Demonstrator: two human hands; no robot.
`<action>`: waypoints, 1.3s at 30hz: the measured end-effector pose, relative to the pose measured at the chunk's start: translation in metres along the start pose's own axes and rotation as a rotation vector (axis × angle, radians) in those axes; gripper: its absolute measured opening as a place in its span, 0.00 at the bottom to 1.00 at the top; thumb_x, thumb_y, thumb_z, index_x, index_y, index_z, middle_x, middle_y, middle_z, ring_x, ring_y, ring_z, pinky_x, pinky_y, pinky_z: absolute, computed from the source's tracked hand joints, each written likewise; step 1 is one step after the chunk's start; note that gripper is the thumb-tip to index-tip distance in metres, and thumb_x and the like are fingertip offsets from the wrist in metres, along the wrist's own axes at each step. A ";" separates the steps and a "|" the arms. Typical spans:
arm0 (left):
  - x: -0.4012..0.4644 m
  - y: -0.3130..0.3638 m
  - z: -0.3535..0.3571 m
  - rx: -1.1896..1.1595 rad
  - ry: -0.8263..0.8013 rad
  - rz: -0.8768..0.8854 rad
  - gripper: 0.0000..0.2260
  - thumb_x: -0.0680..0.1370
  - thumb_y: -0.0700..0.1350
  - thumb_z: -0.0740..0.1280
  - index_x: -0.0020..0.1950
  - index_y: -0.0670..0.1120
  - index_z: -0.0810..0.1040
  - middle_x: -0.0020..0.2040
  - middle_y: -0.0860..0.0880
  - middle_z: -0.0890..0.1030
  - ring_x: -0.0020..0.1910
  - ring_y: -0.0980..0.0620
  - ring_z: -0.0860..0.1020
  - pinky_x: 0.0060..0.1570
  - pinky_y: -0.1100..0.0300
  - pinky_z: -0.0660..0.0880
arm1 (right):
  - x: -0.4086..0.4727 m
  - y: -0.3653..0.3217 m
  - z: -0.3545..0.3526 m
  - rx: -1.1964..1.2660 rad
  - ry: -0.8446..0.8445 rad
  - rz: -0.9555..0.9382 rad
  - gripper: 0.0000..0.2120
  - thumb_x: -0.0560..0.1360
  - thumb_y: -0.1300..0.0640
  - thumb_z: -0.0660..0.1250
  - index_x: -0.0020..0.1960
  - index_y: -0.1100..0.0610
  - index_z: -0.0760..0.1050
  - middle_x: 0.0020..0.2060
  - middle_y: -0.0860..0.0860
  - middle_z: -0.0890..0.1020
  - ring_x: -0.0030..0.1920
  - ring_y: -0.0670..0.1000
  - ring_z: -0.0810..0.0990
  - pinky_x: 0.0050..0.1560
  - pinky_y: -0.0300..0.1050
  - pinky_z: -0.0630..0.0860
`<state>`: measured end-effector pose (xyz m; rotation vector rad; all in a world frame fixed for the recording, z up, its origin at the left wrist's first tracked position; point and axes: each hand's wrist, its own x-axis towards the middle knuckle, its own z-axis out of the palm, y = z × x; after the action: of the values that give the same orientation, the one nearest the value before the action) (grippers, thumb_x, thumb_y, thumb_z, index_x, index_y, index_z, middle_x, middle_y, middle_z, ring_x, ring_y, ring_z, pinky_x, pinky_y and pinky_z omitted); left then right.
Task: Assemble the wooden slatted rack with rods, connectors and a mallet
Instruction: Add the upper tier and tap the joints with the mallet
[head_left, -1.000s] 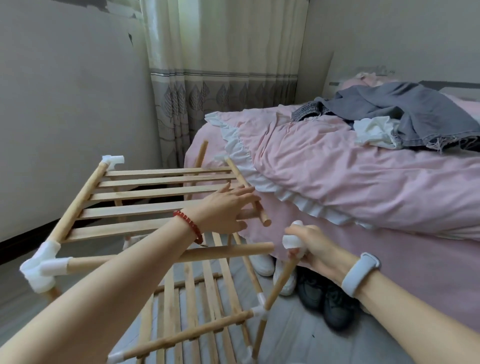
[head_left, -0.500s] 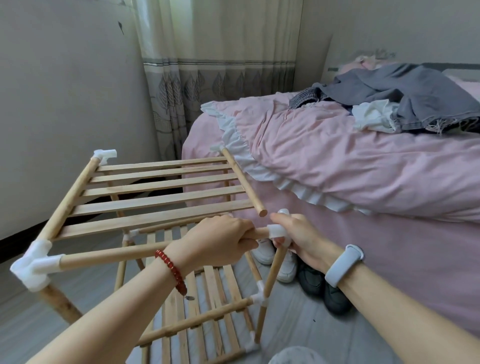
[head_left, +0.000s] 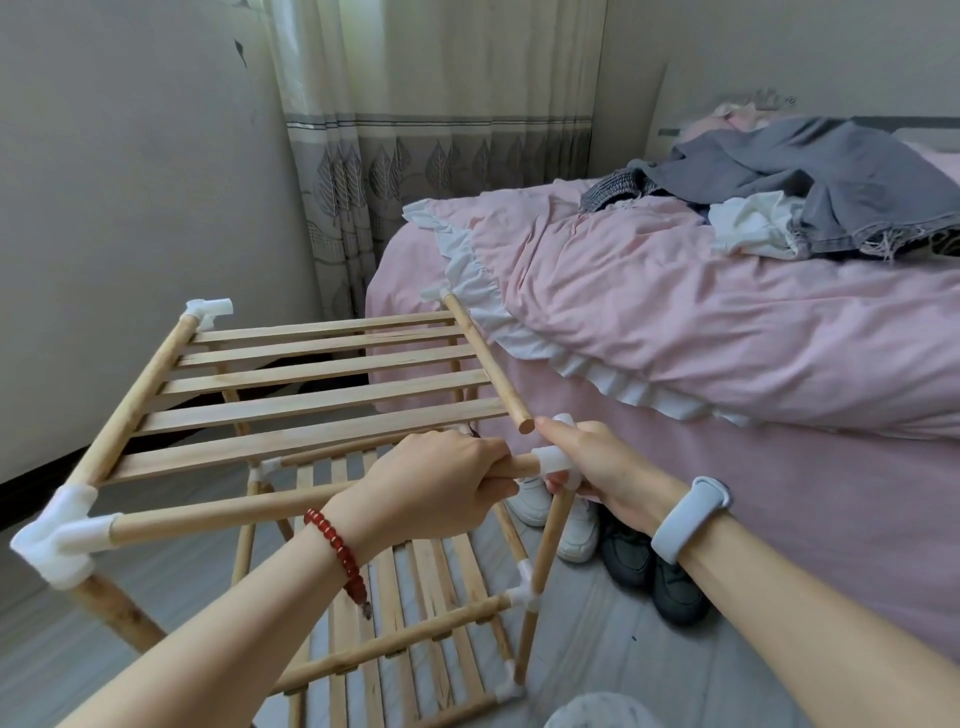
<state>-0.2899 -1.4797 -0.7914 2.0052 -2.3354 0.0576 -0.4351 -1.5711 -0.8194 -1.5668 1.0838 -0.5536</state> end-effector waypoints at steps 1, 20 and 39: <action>0.000 0.000 0.000 0.002 0.001 0.001 0.11 0.81 0.54 0.56 0.56 0.51 0.72 0.42 0.54 0.74 0.38 0.52 0.71 0.37 0.60 0.68 | -0.001 -0.001 0.000 -0.015 -0.002 0.000 0.16 0.79 0.46 0.58 0.41 0.57 0.72 0.28 0.53 0.76 0.29 0.48 0.74 0.36 0.42 0.67; -0.011 -0.013 0.003 0.127 0.008 -0.056 0.19 0.79 0.62 0.51 0.52 0.51 0.73 0.35 0.55 0.72 0.31 0.57 0.70 0.32 0.62 0.68 | -0.009 -0.002 0.011 0.090 0.057 -0.025 0.24 0.81 0.42 0.43 0.45 0.55 0.70 0.35 0.54 0.77 0.22 0.43 0.75 0.30 0.35 0.72; -0.061 -0.074 0.008 0.086 0.247 0.129 0.26 0.77 0.68 0.46 0.35 0.51 0.71 0.26 0.55 0.69 0.21 0.58 0.63 0.23 0.68 0.59 | -0.031 0.002 0.085 0.430 -0.360 -0.056 0.19 0.83 0.47 0.44 0.53 0.58 0.69 0.44 0.51 0.77 0.42 0.47 0.77 0.45 0.39 0.70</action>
<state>-0.2077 -1.4313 -0.8047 1.7616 -2.3340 0.3952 -0.3815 -1.5014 -0.8405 -1.2570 0.6012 -0.4806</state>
